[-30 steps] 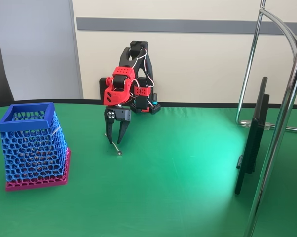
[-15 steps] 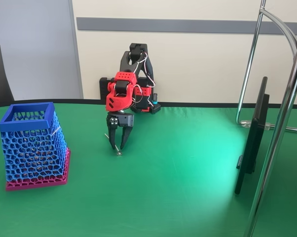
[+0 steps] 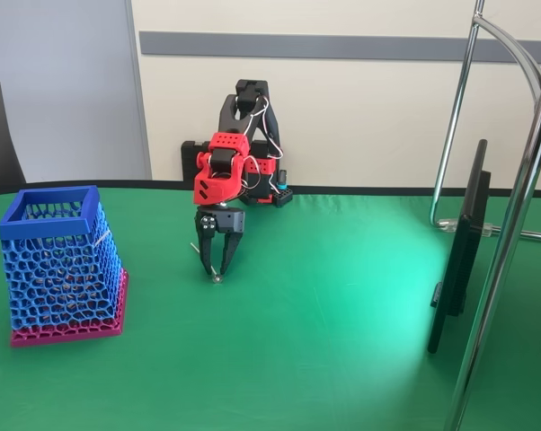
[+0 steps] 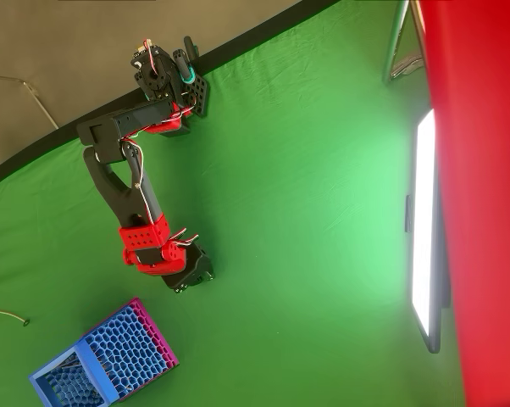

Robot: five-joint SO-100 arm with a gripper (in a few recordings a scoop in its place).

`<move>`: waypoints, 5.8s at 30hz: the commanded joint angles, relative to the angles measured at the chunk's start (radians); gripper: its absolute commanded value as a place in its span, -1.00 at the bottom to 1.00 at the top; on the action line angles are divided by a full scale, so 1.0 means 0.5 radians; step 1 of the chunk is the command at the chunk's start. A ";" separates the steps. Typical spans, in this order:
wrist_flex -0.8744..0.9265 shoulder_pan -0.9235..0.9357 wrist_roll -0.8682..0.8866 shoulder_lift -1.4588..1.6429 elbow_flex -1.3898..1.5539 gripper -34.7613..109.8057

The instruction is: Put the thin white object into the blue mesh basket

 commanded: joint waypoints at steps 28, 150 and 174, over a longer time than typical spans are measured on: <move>0.120 -0.012 0.028 -0.107 -0.224 -0.32; 0.298 0.095 -0.028 -0.276 -0.515 -0.30; 0.368 0.104 -0.012 -0.347 -0.611 -0.35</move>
